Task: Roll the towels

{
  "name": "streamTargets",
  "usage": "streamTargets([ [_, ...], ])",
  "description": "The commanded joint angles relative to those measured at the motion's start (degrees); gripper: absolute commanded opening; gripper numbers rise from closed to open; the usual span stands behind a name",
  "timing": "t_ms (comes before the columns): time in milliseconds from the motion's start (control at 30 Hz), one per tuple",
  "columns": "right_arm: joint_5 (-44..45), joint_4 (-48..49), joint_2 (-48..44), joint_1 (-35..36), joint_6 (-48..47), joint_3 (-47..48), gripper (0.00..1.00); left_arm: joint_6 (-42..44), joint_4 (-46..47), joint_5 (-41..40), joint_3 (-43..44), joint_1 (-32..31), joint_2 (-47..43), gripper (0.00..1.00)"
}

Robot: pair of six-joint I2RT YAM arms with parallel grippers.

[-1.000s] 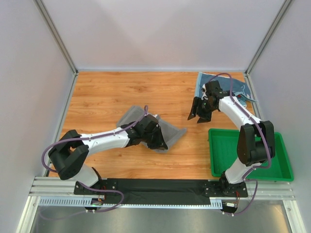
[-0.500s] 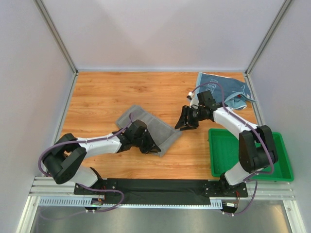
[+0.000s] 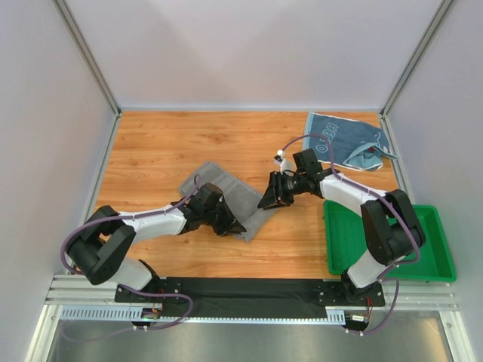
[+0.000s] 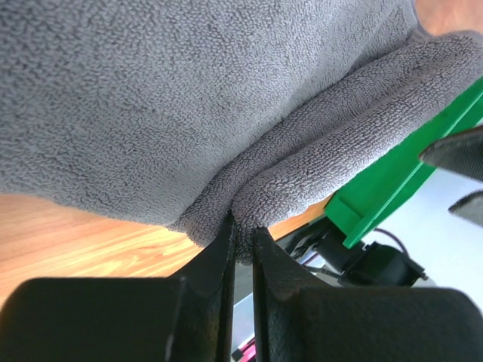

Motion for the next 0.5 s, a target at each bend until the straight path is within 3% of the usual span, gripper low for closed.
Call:
streamTargets([
  [0, -3.5, 6.7, -0.1, 0.3, 1.6, -1.2, 0.36, -0.4, -2.4, 0.0, -0.9, 2.3, -0.3, 0.06],
  [300, -5.7, 14.2, 0.4, 0.4, 3.9, -3.8, 0.33, 1.4, -3.5, 1.3, -1.0, 5.2, 1.3, 0.06],
  [467, -4.9, 18.0, 7.0, 0.4, 5.6, -1.3, 0.30, 2.0, -2.9, 2.1, -0.9, 6.1, 2.7, 0.06],
])
